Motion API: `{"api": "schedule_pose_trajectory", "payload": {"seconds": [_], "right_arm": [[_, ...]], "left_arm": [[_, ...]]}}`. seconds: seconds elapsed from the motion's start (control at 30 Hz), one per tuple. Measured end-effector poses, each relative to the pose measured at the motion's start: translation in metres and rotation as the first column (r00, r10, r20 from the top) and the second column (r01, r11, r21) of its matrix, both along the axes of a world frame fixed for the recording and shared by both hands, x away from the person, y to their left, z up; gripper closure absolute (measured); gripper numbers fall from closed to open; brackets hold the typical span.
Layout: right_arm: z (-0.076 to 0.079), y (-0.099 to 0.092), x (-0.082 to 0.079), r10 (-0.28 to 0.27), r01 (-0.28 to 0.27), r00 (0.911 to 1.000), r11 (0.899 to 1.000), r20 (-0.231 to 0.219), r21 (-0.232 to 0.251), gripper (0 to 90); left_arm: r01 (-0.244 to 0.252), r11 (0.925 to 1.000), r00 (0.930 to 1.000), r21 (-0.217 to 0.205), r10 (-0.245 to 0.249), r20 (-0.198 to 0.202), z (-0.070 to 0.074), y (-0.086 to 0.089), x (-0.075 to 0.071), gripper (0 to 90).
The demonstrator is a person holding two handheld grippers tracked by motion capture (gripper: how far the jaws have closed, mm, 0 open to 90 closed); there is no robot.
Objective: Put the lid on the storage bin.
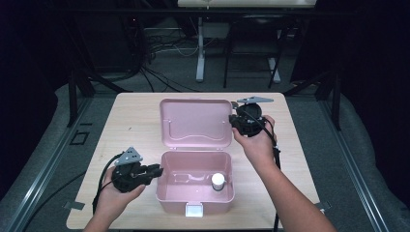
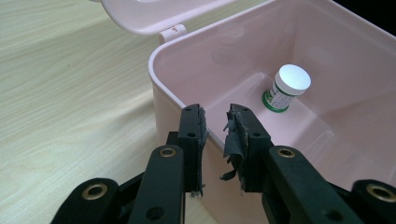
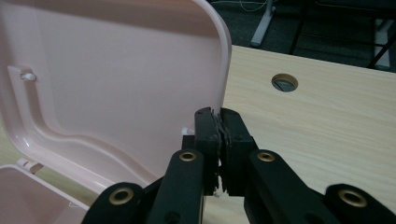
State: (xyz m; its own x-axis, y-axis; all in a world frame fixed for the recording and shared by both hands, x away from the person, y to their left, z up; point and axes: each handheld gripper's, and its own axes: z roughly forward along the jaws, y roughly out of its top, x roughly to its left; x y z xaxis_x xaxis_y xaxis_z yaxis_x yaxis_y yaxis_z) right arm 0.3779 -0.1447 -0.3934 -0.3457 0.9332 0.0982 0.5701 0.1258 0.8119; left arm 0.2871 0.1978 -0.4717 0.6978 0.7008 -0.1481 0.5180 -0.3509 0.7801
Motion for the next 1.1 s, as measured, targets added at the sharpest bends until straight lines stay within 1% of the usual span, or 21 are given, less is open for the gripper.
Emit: {"api": "schedule_pose_trajectory", "payload": {"seconds": [0.17, 0.2, 0.33, 0.53, 0.57, 0.6, 0.67, 0.8, 1.1], "right_arm": [[0.001, -0.001, -0.006, 0.005, -0.005, 0.9999, 1.000, 0.012, 0.002, 87.1], [0.002, 0.000, -0.009, 0.011, -0.011, 0.9997, 1.000, 0.020, -0.009, 87.1], [0.004, 0.000, -0.015, 0.018, -0.017, 0.9993, 1.000, 0.033, -0.016, 87.1], [0.004, -0.003, -0.024, 0.026, -0.026, 0.9986, 1.000, 0.047, 0.010, 87.3], [0.004, -0.003, -0.028, 0.030, -0.030, 0.9979, 1.000, 0.058, 0.008, 87.2], [0.004, -0.003, -0.028, 0.030, -0.030, 0.9979, 1.000, 0.058, 0.008, 87.2], [0.005, -0.004, -0.033, 0.038, -0.038, 0.9968, 0.999, 0.070, 0.004, 87.3], [0.004, -0.005, -0.038, 0.041, -0.042, 0.9963, 0.999, 0.075, 0.011, 87.2], [0.005, -0.005, -0.049, 0.058, -0.056, 0.9938, 0.998, 0.095, -0.016, 87.4]], "left_arm": [[0.000, 1.0000, 1.0000, 0.001, 0.000, 0.000, 0.000, 0.000, 0.000, 75.0], [-0.001, 1.0000, 1.0000, 0.002, 0.001, 0.001, 0.000, 0.000, 0.000, 75.0], [-0.002, 1.0000, 1.0000, 0.004, 0.002, 0.002, 0.000, 0.000, 0.000, 75.0], [-0.004, 1.0000, 1.0000, 0.001, 0.004, 0.001, 0.000, 0.000, -0.001, 75.0], [-0.002, 1.0000, 1.0000, 0.003, 0.002, 0.002, 0.000, 0.000, -0.001, 75.0], [-0.002, 1.0000, 1.0000, 0.003, 0.002, 0.002, 0.000, 0.000, -0.001, 75.0], [-0.005, 1.0000, 1.0000, 0.002, 0.005, 0.002, 0.000, -0.001, -0.001, 75.1], [-0.007, 1.0000, 1.0000, 0.001, 0.007, 0.002, 0.000, -0.001, -0.001, 75.0], [-0.007, 1.0000, 1.0000, 0.002, 0.007, 0.002, 0.000, -0.001, -0.001, 75.1]]}}
